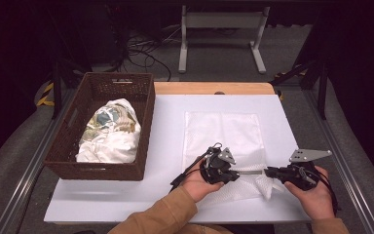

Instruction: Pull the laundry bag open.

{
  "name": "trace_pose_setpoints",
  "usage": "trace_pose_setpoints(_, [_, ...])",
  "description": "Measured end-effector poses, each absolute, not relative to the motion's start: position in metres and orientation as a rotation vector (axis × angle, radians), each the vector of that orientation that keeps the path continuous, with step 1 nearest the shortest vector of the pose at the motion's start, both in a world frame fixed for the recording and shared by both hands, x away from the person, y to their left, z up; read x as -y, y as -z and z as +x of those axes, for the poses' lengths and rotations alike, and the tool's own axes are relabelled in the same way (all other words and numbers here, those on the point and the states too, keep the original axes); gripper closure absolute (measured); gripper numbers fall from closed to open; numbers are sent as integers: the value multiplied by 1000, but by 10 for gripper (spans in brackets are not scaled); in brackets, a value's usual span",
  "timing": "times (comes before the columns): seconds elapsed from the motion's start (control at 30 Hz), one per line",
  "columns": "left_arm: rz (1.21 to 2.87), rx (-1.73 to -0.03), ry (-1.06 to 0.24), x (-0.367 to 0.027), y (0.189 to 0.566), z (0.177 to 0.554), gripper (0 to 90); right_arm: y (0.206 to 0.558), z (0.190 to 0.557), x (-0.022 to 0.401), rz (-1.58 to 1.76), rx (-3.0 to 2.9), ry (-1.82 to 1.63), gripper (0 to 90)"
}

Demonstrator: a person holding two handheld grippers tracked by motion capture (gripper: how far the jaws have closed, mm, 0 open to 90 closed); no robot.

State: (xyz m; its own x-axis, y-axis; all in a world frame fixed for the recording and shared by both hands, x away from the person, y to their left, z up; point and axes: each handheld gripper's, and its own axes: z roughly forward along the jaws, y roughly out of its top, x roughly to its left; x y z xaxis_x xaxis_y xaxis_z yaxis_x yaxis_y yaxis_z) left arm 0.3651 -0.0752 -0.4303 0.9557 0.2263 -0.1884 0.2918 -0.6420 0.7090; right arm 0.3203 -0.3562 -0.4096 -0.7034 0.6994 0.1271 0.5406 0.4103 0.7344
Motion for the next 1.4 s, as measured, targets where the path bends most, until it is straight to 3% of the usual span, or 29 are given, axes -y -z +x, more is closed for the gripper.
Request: trace_pose_setpoints(1.4, [2313, -433, 74, 16, 430, 362, 867, 412, 321, 362, 1130, -2451, -1164, 861])
